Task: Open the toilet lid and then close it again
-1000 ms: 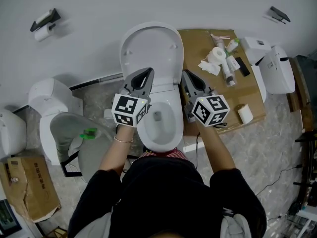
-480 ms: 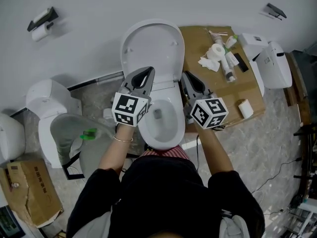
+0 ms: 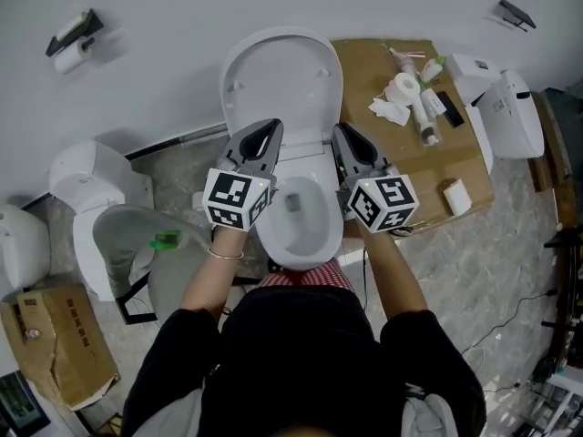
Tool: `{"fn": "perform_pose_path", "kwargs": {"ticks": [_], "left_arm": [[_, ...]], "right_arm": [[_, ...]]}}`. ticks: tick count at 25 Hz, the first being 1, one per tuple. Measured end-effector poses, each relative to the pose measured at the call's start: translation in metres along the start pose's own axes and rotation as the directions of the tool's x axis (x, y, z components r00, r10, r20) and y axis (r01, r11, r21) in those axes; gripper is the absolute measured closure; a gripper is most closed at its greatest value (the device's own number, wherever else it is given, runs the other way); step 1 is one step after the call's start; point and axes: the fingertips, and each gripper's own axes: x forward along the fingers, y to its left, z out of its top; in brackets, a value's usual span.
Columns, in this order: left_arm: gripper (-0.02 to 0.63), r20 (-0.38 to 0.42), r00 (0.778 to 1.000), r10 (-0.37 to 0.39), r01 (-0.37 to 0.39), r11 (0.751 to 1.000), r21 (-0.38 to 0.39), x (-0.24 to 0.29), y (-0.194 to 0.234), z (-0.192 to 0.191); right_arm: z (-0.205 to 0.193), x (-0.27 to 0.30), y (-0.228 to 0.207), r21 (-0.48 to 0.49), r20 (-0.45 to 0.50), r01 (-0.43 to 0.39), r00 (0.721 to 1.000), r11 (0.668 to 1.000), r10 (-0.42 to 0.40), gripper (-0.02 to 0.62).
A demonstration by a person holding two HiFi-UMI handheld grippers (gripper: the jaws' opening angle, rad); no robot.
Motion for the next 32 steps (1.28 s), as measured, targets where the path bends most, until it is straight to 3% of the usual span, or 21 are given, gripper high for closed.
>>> {"fn": "perform_pose_path", "kwargs": {"ticks": [9, 12, 32], "left_arm": [[0.603, -0.011, 0.998, 0.06, -0.06, 0.998, -0.014, 0.032, 0.002, -0.003], [0.603, -0.02, 0.997, 0.078, -0.078, 0.997, -0.014, 0.044, 0.002, -0.005], [0.602, -0.047, 0.987, 0.153, -0.154, 0.988, -0.017, 0.092, 0.022, -0.017]], "right_arm": [[0.0, 0.023, -0.04, -0.04, -0.045, -0.039, 0.998, 0.998, 0.037, 0.569], [0.003, 0.031, -0.053, -0.057, -0.049, -0.05, 0.998, 0.997, 0.047, 0.54], [-0.016, 0.097, -0.112, -0.054, -0.102, -0.055, 0.994, 0.997, 0.049, 0.502]]}}
